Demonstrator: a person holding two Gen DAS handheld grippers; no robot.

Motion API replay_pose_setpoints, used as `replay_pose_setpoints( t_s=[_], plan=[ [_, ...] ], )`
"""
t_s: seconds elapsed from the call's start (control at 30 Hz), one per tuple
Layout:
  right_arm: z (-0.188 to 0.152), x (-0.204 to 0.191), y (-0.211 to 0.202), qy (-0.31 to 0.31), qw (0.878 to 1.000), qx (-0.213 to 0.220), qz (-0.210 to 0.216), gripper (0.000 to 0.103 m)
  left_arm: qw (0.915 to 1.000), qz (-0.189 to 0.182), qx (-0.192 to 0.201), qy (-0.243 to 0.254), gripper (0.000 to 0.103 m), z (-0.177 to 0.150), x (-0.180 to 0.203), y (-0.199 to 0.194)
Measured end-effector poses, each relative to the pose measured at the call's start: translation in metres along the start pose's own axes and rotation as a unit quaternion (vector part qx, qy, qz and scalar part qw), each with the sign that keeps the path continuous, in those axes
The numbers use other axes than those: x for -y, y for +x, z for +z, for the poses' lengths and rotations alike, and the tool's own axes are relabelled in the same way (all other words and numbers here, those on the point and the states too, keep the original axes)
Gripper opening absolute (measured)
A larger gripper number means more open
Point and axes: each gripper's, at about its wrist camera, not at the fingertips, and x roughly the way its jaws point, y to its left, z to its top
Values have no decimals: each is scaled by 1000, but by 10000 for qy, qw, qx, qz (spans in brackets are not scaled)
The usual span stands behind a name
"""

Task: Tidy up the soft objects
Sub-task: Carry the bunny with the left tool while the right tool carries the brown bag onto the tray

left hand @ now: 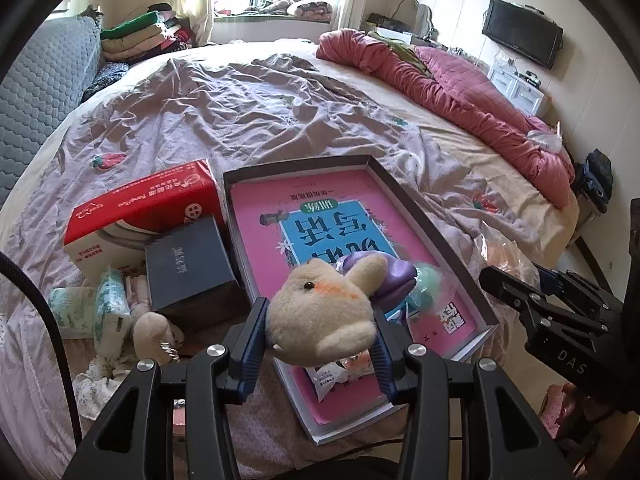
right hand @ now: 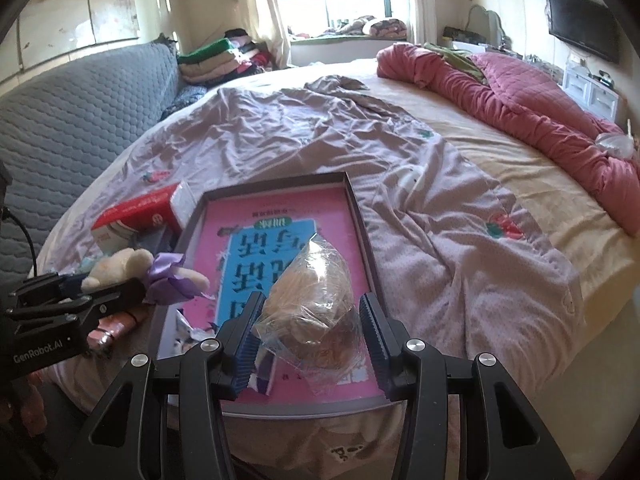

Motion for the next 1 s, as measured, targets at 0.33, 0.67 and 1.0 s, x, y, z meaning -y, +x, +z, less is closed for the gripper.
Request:
replay_pose_setpoints(
  t_s=[0.33, 0.67, 1.0],
  plan=[
    [-8, 12, 8, 63, 9998, -151, -138, 50, 9997, 147, -192, 65, 46, 0, 5, 20],
    [-17, 20, 23, 120, 9989, -421, -173, 50, 9987, 279, -382, 176, 46, -2, 10, 40],
    [-27, 20, 38, 50, 9977, -645, -198, 50, 9978, 391, -484, 244, 46, -3, 13, 51]
  ],
)
